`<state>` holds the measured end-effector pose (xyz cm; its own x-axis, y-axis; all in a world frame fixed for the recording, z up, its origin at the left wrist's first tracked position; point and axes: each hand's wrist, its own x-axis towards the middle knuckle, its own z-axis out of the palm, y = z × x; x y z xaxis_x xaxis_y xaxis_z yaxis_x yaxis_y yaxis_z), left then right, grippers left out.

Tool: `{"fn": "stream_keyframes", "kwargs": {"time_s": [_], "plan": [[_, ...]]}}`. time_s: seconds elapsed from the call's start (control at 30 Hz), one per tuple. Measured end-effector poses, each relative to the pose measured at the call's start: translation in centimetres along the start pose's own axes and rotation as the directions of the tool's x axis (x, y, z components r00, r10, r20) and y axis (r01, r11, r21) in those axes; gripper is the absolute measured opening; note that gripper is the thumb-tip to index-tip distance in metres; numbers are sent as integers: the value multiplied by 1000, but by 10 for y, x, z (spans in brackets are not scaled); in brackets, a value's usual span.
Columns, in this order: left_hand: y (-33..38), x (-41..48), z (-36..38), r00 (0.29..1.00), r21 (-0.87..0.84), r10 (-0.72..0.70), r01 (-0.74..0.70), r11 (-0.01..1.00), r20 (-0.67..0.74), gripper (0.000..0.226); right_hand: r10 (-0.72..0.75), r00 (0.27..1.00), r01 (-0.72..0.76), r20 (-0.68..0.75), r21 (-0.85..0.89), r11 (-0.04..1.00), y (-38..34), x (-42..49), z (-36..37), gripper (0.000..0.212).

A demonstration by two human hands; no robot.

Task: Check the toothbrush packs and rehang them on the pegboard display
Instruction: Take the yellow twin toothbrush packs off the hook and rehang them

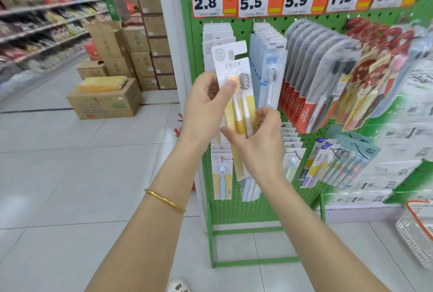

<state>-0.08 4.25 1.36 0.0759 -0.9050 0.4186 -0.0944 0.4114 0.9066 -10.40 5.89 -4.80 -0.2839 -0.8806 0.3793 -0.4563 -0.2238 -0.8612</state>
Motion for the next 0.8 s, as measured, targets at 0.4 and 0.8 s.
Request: {"fn": "stream_keyframes", "kwargs": {"time_s": [0.4,0.8], "plan": [[-5,25,-11,995,-36,21,-25,999,-101,13,-27,997,18,-77,-121,992,-11,16,30,73],[-17,42,-16,985,224,50,-13,975,-164,19,-30,999,25,-32,-143,989,-10,36,51,67]]}}
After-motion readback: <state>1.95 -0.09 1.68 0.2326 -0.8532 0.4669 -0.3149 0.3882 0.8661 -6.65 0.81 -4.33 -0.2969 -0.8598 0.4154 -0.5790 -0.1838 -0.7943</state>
